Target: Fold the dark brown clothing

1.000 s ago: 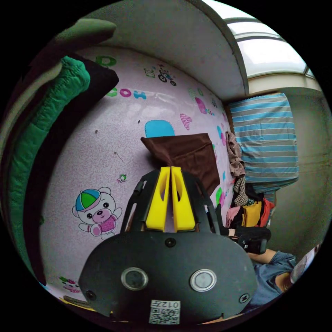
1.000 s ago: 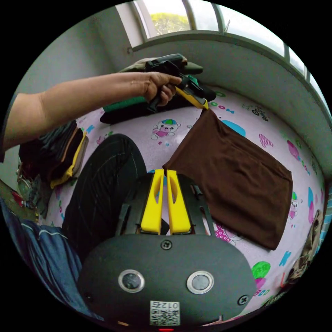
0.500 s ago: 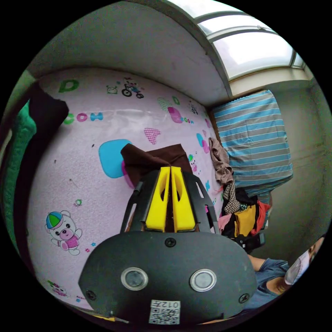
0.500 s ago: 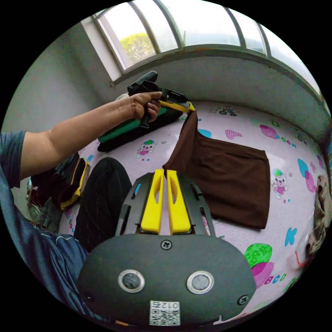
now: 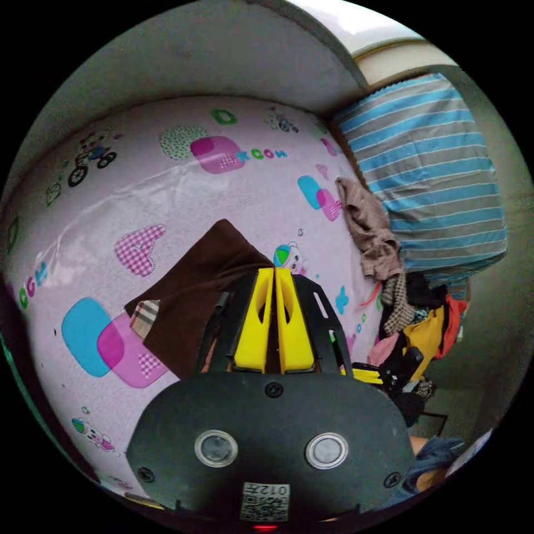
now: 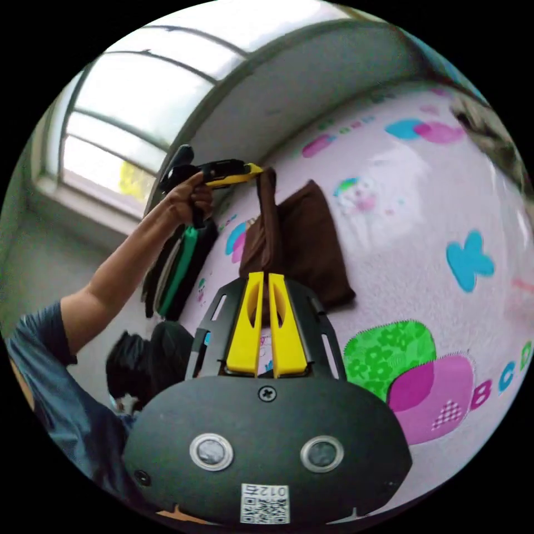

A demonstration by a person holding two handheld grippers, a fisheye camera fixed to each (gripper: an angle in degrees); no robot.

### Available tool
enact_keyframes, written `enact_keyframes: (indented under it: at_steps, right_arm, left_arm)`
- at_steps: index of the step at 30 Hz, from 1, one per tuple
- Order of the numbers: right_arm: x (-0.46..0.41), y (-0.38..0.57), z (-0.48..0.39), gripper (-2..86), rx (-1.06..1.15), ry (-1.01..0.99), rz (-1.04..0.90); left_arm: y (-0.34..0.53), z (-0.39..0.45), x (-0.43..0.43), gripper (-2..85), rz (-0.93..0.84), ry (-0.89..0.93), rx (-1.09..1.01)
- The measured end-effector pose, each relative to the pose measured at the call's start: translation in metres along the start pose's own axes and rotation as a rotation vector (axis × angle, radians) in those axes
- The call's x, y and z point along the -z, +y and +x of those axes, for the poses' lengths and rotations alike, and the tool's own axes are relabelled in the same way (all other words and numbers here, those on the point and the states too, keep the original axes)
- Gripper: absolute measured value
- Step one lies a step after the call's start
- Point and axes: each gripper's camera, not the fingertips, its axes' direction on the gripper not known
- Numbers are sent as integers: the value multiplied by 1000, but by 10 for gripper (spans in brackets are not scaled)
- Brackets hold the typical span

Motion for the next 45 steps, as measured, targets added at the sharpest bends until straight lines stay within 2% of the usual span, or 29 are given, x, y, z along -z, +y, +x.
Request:
enact_keyframes:
  at_steps: [4,9,13,17,21,26,34,40,45]
  right_arm:
    - [0,-2,79,-5,-254,-10,41]
    - [7,-10,112,-4,-346,-20,87]
    - [10,-25,124,-4,-366,3,82]
    - [12,-38,125,-4,-367,58,59]
    - [17,-56,124,-6,-359,105,29]
    - [21,-74,128,-6,-366,128,-12]
    - [33,-99,135,-7,-362,119,-62]
    - [40,-110,141,-8,-369,96,-65]
    - [63,-117,145,-9,-378,4,-23]
  left_arm:
    - [-20,22,-68,6,-109,-36,55]
    - [-23,49,-99,7,-75,19,118]
    - [5,101,-72,8,1,-42,-54]
    - [85,156,-46,10,-22,-150,-215]
    - [191,196,-53,20,-77,-269,-277]
    - [282,232,-86,37,-75,-450,-301]
    - [326,292,-138,46,-75,-560,-355]
    - [332,315,-164,17,-117,-637,-346]
    - [347,345,-133,3,-3,-657,-380]
